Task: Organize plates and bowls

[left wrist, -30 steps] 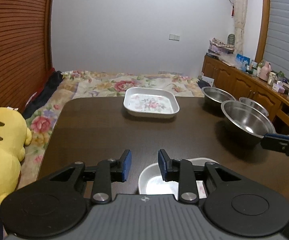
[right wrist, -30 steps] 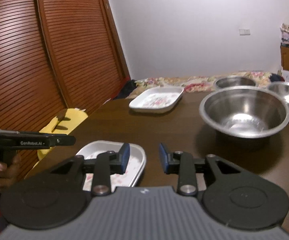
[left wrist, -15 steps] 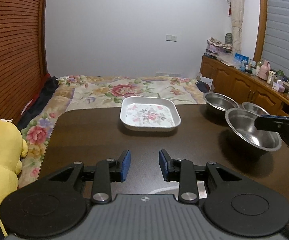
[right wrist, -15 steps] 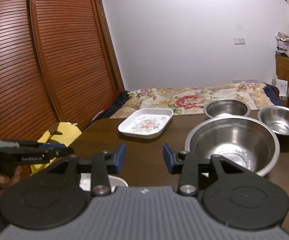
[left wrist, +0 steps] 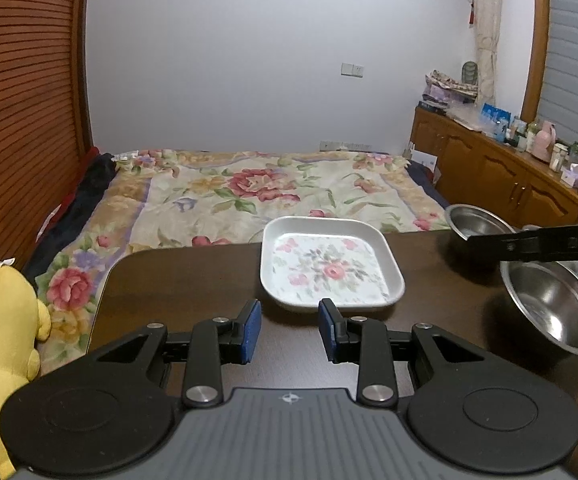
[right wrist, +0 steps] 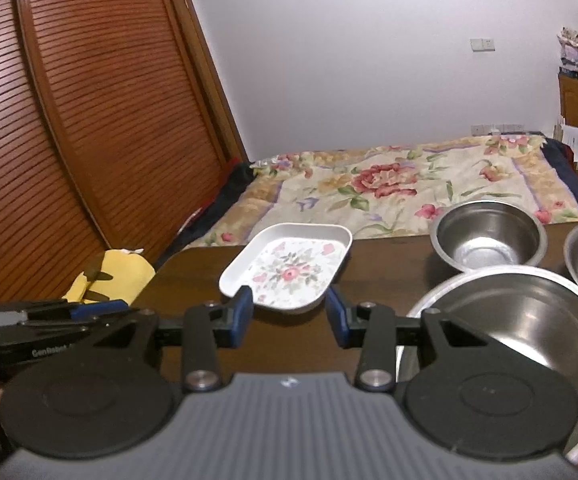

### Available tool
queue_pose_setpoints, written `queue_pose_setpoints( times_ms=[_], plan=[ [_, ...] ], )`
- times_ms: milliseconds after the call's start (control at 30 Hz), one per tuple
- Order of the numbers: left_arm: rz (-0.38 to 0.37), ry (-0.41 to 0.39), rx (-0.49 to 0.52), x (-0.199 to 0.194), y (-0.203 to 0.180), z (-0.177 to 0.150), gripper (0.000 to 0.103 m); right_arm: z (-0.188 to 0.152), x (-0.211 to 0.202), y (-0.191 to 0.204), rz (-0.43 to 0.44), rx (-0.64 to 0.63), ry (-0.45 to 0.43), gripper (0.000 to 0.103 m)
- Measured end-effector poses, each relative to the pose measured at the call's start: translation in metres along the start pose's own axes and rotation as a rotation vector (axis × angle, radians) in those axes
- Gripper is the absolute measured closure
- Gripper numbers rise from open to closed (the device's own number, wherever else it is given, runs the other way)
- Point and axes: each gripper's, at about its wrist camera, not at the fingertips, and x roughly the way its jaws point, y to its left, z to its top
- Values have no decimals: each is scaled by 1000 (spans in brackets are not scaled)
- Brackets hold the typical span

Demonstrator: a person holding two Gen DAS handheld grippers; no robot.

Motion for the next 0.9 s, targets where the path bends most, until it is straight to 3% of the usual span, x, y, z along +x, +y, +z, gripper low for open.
queue_pose_setpoints(
  times_ms=[433, 900],
  plan=[
    [-49, 5, -2, 59, 8, 41, 69, 30, 80, -10, -91, 15, 154, 61],
    [-39, 113, -38, 116, 35, 35, 69, 37, 128, -14, -124, 21, 289, 61]
  ],
)
